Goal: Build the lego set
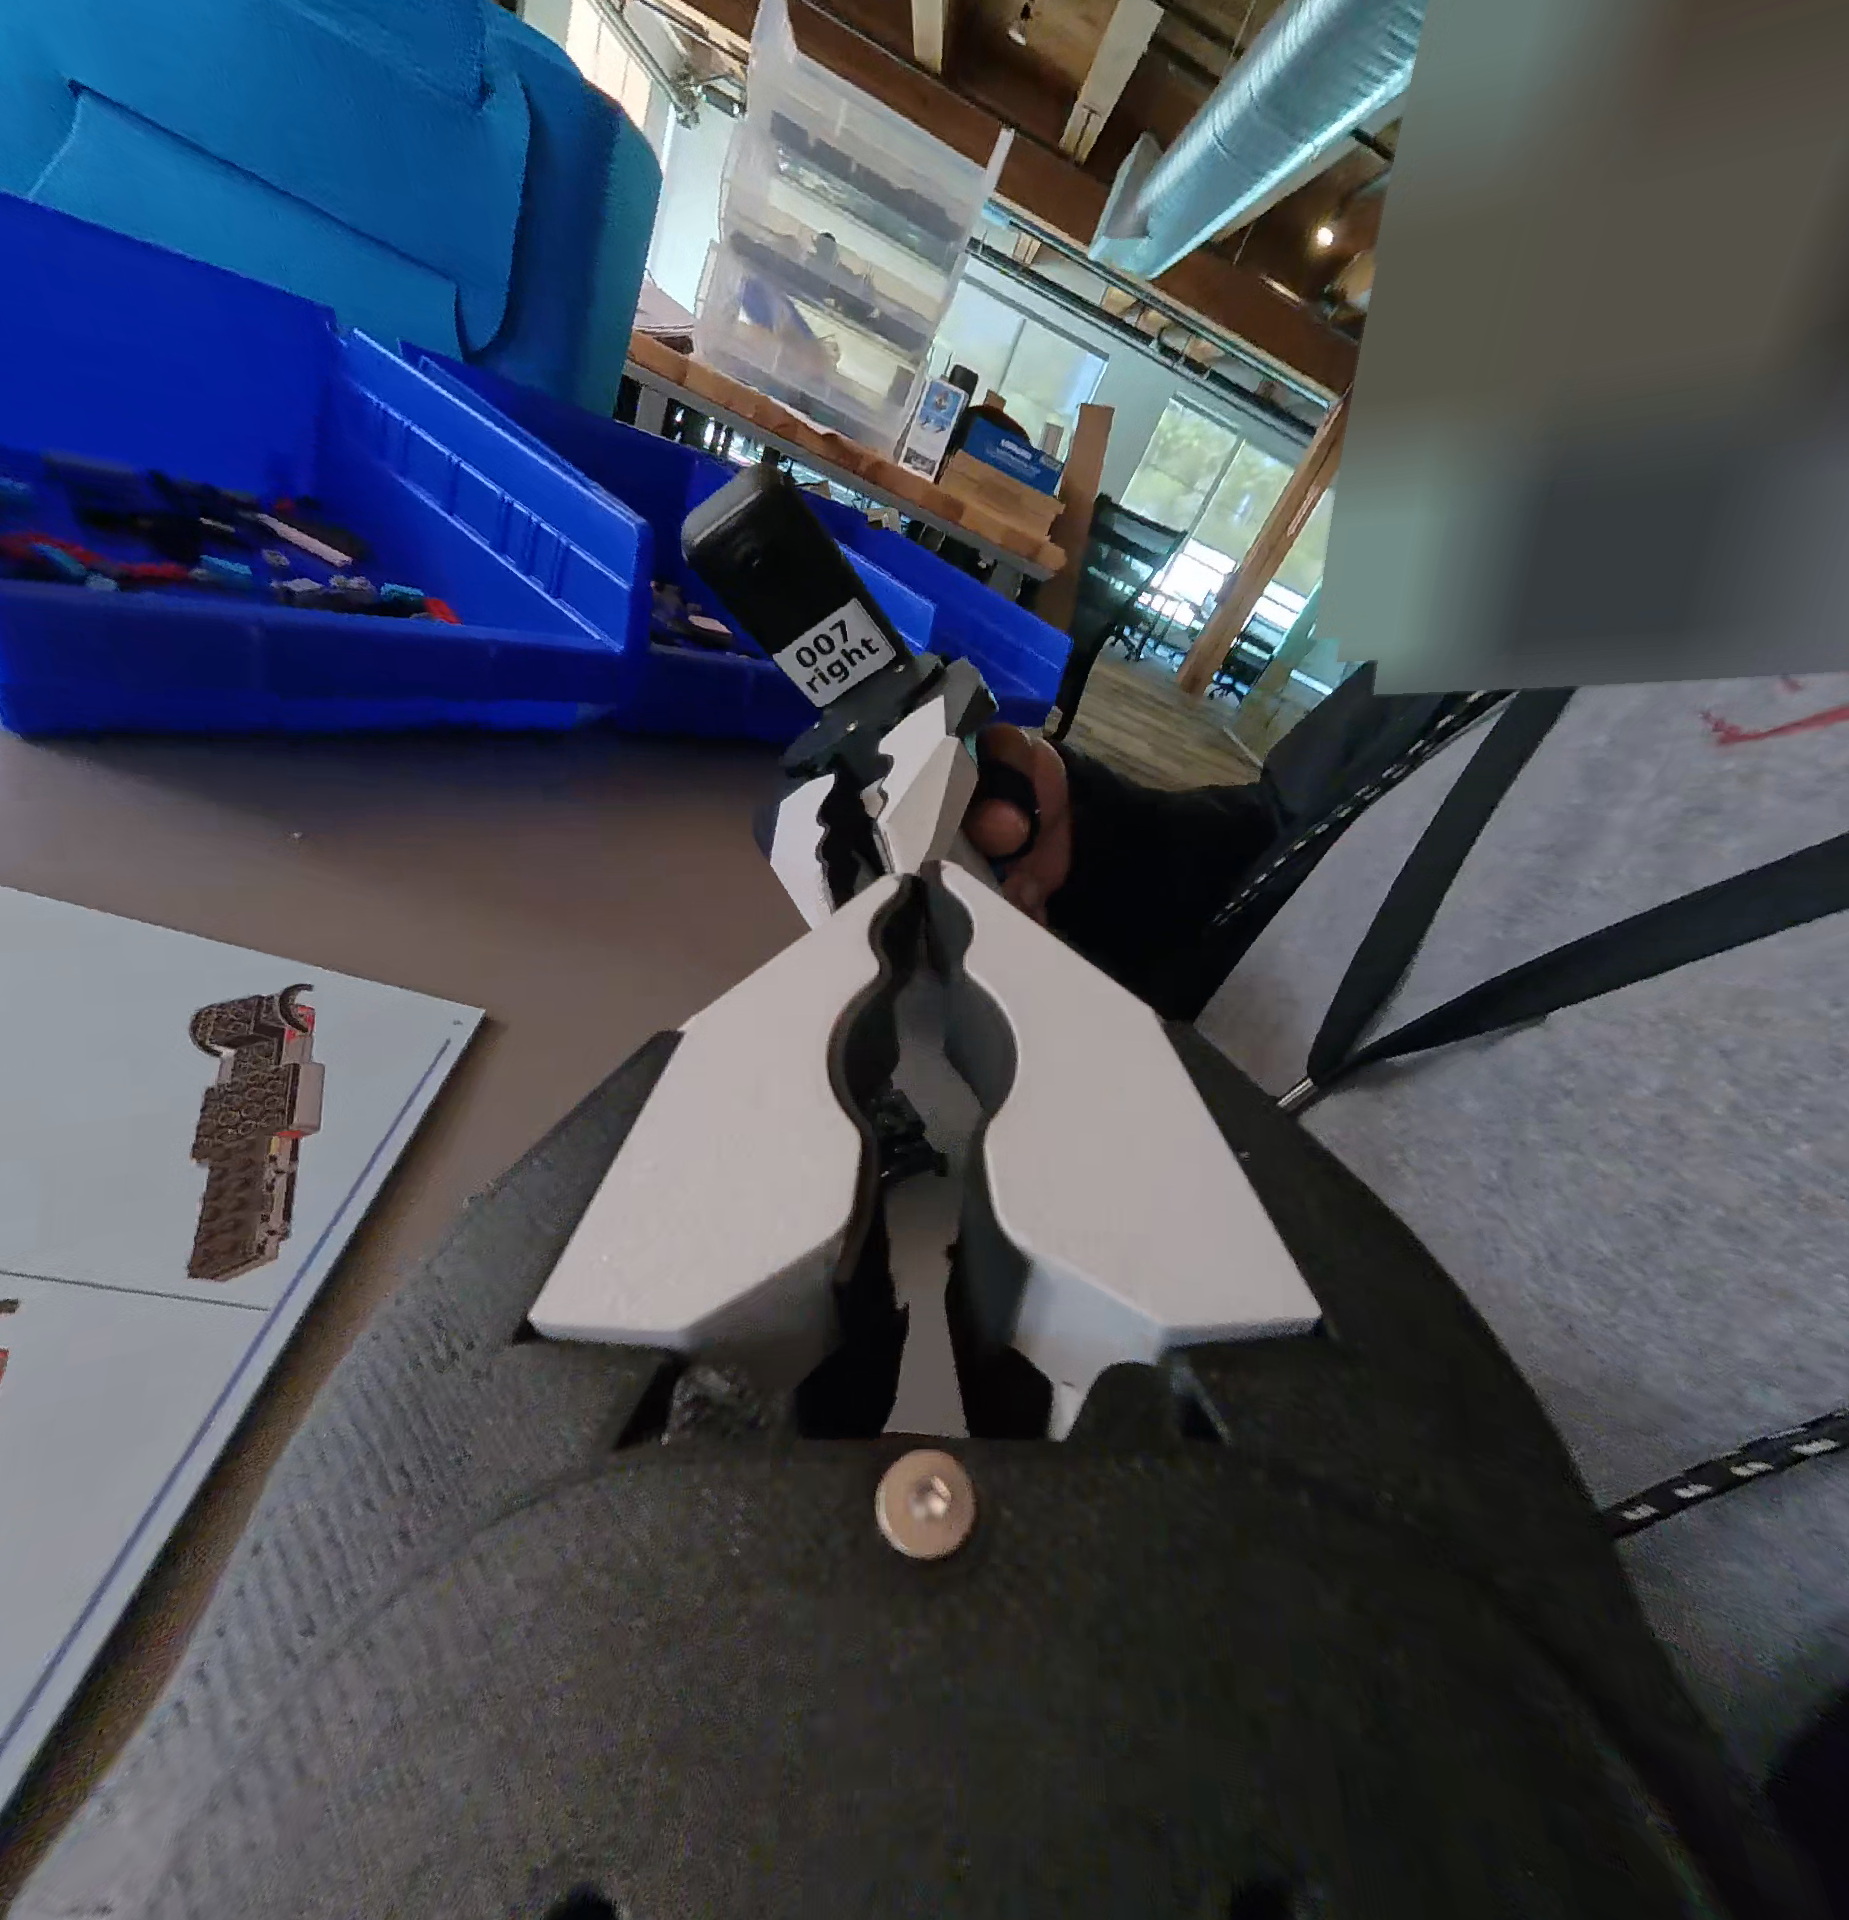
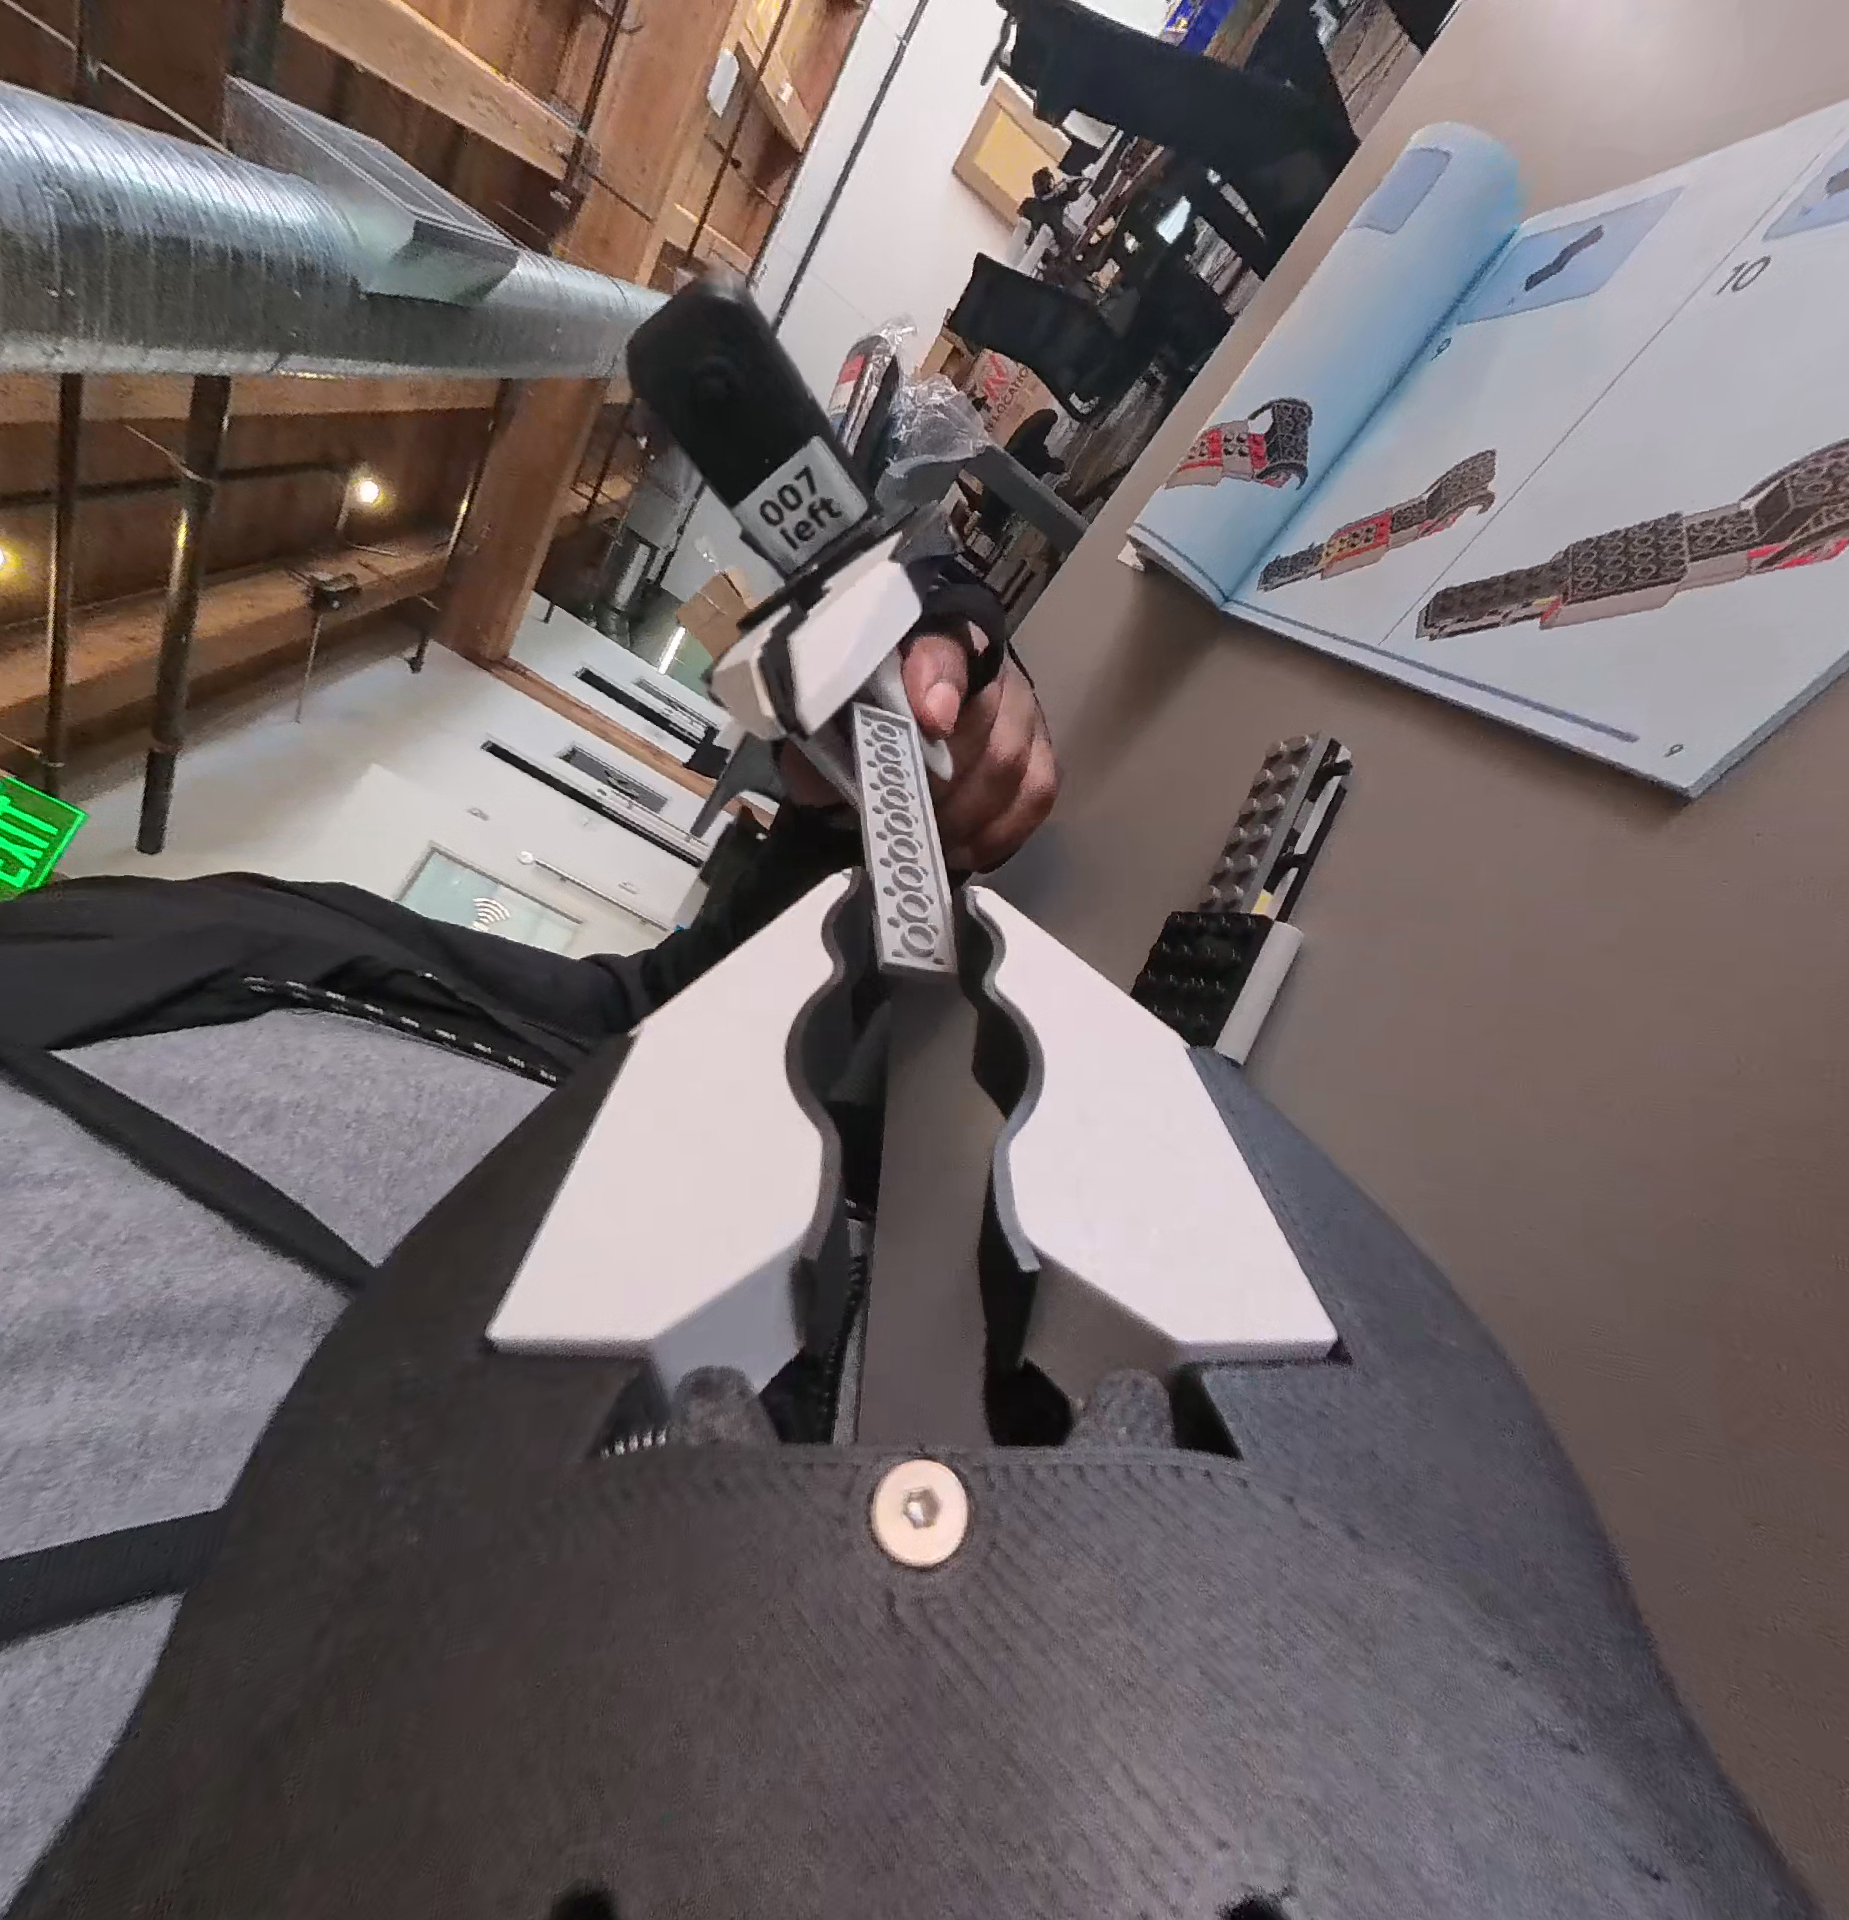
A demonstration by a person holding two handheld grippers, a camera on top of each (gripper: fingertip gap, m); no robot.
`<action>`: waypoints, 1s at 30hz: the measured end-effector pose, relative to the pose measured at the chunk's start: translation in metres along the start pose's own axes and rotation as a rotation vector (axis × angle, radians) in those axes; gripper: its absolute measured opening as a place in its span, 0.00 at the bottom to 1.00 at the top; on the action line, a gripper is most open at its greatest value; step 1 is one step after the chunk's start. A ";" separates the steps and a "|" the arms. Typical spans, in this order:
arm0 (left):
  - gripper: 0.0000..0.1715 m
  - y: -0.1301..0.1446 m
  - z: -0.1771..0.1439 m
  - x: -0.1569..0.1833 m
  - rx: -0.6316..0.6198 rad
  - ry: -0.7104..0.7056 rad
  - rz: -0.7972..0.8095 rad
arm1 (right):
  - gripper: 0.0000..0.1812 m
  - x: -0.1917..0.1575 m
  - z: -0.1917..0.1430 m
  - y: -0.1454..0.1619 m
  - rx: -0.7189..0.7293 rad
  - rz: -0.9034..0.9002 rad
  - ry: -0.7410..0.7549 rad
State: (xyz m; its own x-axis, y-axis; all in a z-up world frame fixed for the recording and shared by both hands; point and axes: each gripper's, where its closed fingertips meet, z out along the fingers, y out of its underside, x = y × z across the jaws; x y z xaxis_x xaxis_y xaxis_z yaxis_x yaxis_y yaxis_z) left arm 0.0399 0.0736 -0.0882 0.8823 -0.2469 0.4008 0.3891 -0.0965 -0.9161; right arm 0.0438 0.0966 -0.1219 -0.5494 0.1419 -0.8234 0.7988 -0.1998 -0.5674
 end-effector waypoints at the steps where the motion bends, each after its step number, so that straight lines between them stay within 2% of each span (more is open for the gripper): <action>1: 0.00 0.000 -0.001 -0.002 0.003 -0.007 -0.024 | 0.10 0.001 0.000 0.000 0.002 0.006 -0.001; 6: 0.00 -0.005 -0.006 -0.013 0.049 -0.053 -0.106 | 0.10 0.004 -0.001 -0.003 0.028 0.031 -0.002; 9: 0.16 -0.005 -0.009 -0.015 0.071 -0.071 -0.090 | 0.10 0.005 -0.002 -0.006 0.046 0.057 -0.011; 11: 0.18 -0.004 -0.008 -0.011 0.061 -0.061 -0.051 | 0.10 0.005 -0.002 -0.007 0.051 0.071 -0.019; 14: 0.18 0.008 -0.001 -0.013 -0.024 -0.089 0.025 | 0.10 0.004 -0.001 -0.007 0.053 0.083 -0.032; 16: 0.12 0.013 0.002 -0.018 -0.071 -0.123 0.055 | 0.10 0.003 -0.001 -0.007 0.053 0.091 -0.042; 18: 0.07 0.014 0.003 -0.017 -0.080 -0.100 0.043 | 0.10 0.002 0.000 -0.007 0.059 0.098 -0.047; 21: 0.02 0.013 0.001 -0.018 -0.077 -0.062 -0.034 | 0.05 0.003 -0.001 -0.009 0.077 0.107 -0.046; 25: 0.02 0.010 -0.006 -0.028 -0.060 -0.053 -0.223 | 0.11 0.010 -0.002 -0.008 0.072 0.102 0.006; 28: 0.02 0.019 -0.013 -0.044 -0.121 -0.088 -0.430 | 0.17 0.025 -0.008 -0.007 0.039 0.021 0.130; 30: 0.02 0.031 -0.016 -0.048 -0.216 -0.095 -0.524 | 0.18 0.035 -0.014 -0.005 0.003 -0.059 0.225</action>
State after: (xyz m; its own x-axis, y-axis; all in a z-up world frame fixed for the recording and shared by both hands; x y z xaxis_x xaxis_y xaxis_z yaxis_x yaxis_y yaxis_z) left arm 0.0054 0.0673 -0.1362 0.6100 -0.0261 0.7920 0.7266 -0.3803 -0.5722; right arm 0.0240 0.1165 -0.1474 -0.5262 0.3655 -0.7678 0.7661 -0.1881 -0.6146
